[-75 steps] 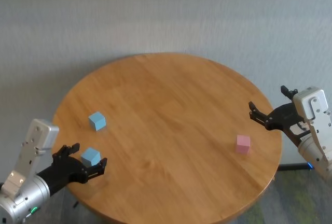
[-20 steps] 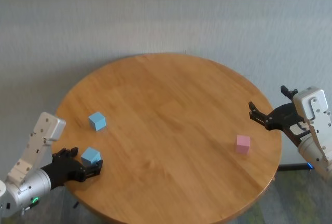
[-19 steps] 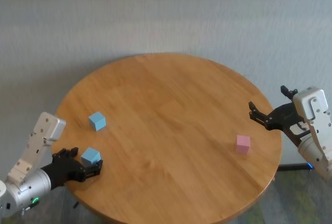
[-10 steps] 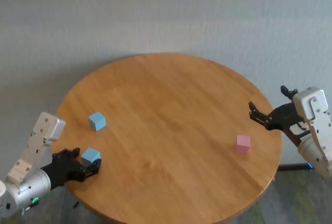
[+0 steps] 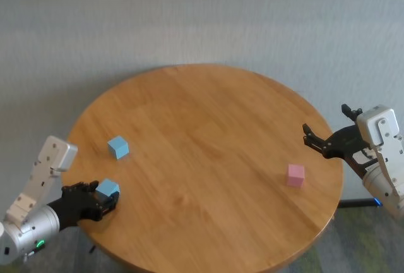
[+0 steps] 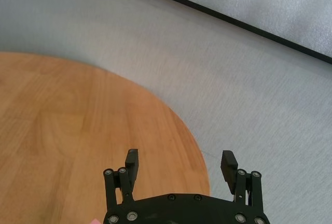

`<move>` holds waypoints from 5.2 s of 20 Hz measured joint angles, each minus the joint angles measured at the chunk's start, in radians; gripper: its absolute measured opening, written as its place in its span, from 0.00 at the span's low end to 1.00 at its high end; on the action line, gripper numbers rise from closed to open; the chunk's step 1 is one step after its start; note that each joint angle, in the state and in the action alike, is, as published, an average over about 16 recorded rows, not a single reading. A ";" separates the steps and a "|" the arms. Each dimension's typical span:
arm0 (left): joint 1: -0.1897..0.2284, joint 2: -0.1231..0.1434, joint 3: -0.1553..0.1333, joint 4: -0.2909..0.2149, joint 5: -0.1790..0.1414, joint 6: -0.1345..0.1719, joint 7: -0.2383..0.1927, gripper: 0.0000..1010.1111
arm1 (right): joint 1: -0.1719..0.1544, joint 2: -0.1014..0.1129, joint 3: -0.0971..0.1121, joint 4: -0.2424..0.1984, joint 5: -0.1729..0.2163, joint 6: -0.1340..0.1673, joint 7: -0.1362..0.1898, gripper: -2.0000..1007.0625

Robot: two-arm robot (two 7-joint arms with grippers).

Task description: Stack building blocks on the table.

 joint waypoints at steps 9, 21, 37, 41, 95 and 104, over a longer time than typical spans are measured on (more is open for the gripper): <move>0.009 0.010 -0.011 -0.027 -0.001 -0.005 -0.013 0.43 | 0.000 0.000 0.000 0.000 0.000 0.000 0.000 1.00; 0.012 0.016 -0.006 -0.033 -0.004 -0.006 -0.030 0.40 | 0.000 0.000 0.000 0.000 0.000 0.000 0.000 1.00; -0.051 0.035 0.043 -0.026 0.002 -0.080 -0.120 0.40 | 0.000 0.000 0.000 0.000 0.000 0.000 0.000 1.00; -0.092 0.034 0.078 -0.013 0.006 -0.103 -0.166 0.40 | 0.000 0.000 0.000 0.000 0.000 0.000 0.000 1.00; -0.390 -0.134 0.335 0.340 0.032 -0.179 -0.313 0.40 | 0.000 0.000 0.000 0.000 0.000 0.000 0.000 1.00; -0.390 -0.139 0.333 0.349 0.027 -0.184 -0.315 0.47 | 0.000 0.000 0.000 0.000 0.000 0.000 0.000 1.00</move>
